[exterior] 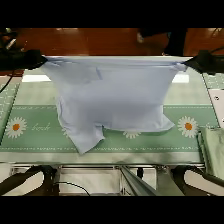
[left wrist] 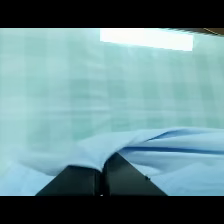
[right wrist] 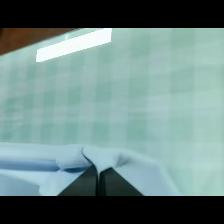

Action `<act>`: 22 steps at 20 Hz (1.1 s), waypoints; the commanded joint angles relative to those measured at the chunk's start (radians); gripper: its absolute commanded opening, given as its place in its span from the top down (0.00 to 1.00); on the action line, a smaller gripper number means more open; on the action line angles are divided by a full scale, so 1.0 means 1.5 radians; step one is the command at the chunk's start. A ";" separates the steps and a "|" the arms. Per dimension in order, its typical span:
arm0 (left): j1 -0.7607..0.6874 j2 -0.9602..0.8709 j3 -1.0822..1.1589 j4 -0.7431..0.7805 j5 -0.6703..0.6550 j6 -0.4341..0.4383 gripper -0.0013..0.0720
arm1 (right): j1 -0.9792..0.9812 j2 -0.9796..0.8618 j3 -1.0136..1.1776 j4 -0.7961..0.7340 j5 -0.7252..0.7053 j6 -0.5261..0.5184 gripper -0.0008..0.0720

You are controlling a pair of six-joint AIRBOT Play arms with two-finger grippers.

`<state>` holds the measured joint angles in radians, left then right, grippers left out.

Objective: Fold the shirts.

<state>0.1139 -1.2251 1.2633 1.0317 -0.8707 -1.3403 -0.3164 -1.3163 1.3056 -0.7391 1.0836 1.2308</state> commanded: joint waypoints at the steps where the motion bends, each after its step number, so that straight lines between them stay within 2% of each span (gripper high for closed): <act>1: -0.007 -0.140 0.058 -0.071 0.044 0.000 0.95 | 0.015 -0.207 0.109 0.079 -0.035 -0.009 0.95; 4: -0.010 -0.195 0.077 -0.135 0.030 0.000 0.95 | 0.048 -0.315 0.203 0.107 -0.058 0.044 0.95; 5: -0.011 -0.203 0.077 -0.140 0.021 0.000 0.92 | 0.054 -0.336 0.223 0.118 -0.062 0.062 0.81; 6: -0.011 -0.206 0.077 -0.139 0.006 0.000 0.61 | 0.056 -0.349 0.239 0.126 -0.058 0.079 0.37; 7: -0.008 -0.206 0.077 -0.139 -0.016 -0.001 0.02 | 0.055 -0.352 0.248 0.134 -0.045 0.083 0.13; 9: 0.023 -0.205 0.095 -0.110 -0.110 -0.003 0.02 | 0.025 -0.340 0.271 0.132 0.023 0.084 0.13; 12: 0.113 -0.200 0.122 -0.031 -0.311 -0.011 0.02 | -0.072 -0.284 0.293 0.104 0.185 0.072 0.13; 13: 0.146 -0.195 0.114 -0.025 -0.365 -0.011 0.02 | -0.100 -0.255 0.291 0.046 0.229 0.053 0.13; 14: 0.179 -0.180 0.087 -0.025 -0.396 -0.013 0.02 | -0.121 -0.217 0.275 -0.054 0.261 0.041 0.14; 15: 0.208 -0.158 0.042 -0.026 -0.402 -0.024 0.02 | -0.132 -0.175 0.232 -0.139 0.264 0.039 0.14; 16: 0.229 -0.131 -0.013 -0.027 -0.401 -0.021 0.02 | -0.149 -0.123 0.154 -0.172 0.234 0.053 0.14; 19: 0.276 -0.028 -0.239 -0.028 -0.348 0.017 0.02 | -0.184 0.039 -0.159 -0.110 0.088 0.059 0.14; 20: 0.286 0.005 -0.314 -0.038 -0.322 0.035 0.02 | -0.187 0.094 -0.258 -0.078 0.050 0.042 0.14; 22: 0.295 0.042 -0.419 -0.094 -0.271 0.071 0.02 | -0.187 0.175 -0.394 -0.031 0.013 0.020 0.14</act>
<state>0.5117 -1.2602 0.8742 0.9634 -1.3521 -1.3048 -0.5739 -1.2358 1.0229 -0.8486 1.2224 1.2968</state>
